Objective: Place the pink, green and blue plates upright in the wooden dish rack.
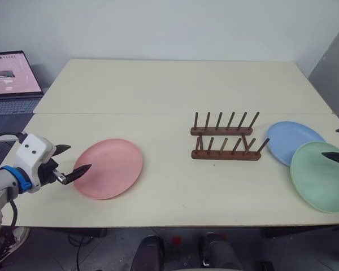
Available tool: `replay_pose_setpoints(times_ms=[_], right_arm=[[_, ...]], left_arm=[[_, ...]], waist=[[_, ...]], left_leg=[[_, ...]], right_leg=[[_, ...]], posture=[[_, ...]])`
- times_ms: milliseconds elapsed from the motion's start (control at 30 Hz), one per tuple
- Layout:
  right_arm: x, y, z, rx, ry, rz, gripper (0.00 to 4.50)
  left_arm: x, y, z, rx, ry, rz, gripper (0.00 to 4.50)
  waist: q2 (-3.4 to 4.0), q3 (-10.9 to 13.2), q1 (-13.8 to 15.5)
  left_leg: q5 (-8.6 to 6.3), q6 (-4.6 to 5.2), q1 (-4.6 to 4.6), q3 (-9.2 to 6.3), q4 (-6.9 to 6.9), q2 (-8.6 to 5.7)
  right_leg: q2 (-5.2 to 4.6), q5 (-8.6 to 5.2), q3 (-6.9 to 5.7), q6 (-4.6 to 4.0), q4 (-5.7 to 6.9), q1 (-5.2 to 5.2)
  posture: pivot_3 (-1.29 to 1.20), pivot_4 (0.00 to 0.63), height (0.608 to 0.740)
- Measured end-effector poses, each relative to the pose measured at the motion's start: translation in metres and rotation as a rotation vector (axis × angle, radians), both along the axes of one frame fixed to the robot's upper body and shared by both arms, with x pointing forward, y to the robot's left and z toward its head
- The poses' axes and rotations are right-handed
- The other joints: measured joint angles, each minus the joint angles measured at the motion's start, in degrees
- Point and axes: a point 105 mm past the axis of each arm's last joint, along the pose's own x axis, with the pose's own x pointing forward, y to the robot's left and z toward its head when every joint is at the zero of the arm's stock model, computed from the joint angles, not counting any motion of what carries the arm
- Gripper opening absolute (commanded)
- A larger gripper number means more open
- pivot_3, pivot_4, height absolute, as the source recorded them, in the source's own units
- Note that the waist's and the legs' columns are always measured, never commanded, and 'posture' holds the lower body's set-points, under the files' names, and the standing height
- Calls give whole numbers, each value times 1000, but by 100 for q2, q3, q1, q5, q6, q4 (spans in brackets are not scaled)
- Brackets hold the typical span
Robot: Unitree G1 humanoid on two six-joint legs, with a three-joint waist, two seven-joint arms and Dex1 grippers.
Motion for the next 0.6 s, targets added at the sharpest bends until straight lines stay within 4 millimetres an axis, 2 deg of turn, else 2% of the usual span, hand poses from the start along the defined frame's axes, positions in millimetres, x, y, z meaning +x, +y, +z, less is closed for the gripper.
replay_pose_setpoints(times_ms=[600], right_arm=[[1, 2, 2, -1, -6, 5, 4464]], left_arm=[[2, 3, 1, -20, -35, -39, 4500]], waist=[[0, 0, -3]], left_leg=[[0, 0, -1, 6, -1, 2]], right_leg=[[3, 0, 6, 0, 4, -9]], posture=[[0, 150, 739]])
